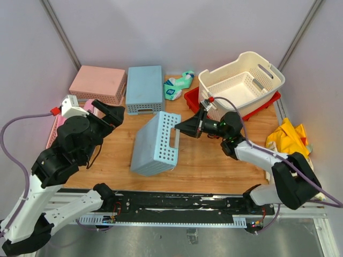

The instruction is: Turn the large container upside down

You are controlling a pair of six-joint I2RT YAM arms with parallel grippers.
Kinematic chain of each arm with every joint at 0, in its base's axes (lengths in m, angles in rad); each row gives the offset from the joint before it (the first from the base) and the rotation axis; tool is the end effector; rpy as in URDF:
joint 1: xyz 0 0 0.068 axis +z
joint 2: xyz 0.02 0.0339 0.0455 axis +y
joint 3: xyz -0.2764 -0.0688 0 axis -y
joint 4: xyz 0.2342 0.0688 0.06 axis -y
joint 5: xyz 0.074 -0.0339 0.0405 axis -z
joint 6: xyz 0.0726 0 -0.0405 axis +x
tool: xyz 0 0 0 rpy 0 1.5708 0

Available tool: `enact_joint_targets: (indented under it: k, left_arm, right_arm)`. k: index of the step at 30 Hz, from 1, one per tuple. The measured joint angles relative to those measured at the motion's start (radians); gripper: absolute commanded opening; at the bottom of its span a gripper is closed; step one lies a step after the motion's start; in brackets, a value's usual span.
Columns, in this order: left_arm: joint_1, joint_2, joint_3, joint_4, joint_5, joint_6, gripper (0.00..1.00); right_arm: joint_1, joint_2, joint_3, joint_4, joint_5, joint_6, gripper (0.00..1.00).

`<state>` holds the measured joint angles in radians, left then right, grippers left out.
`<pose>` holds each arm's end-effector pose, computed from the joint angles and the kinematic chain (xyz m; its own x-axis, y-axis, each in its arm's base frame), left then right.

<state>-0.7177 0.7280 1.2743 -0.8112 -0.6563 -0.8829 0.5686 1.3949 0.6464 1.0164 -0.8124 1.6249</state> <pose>0.1117 -0.0387 0.4359 -0.1850 -0.6510 -0.7362 -0.1032 0.7579 -0.6442 0.2274 0.2079 0.3030 -0.9709 0.1946 -0.1397 -0.1708 -0.1533 0.9733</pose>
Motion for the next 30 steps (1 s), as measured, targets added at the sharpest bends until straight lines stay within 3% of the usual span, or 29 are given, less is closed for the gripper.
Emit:
enact_joint_targets:
  k: [6, 10, 21, 30]
  left_arm:
    - [0.000, 0.024, -0.008, 0.031, 0.035, 0.024, 0.99]
    - [0.000, 0.039, -0.037, 0.056, 0.068, 0.037, 0.99]
    - [0.000, 0.179, -0.104, 0.092, 0.190, 0.080, 0.99]
    - [0.000, 0.277, -0.151, 0.112, 0.291, 0.121, 0.99]
  right_arm:
    - [-0.071, -0.176, -0.044, -0.409, 0.003, -0.222, 0.61]
    - [-0.088, -0.308, -0.050, -0.734, 0.071, -0.396, 0.77]
    - [-0.102, -0.475, -0.023, -1.359, 0.380, -0.777, 0.79]
    - [-0.102, -0.484, 0.010, -1.609, 0.511, -0.988, 0.79]
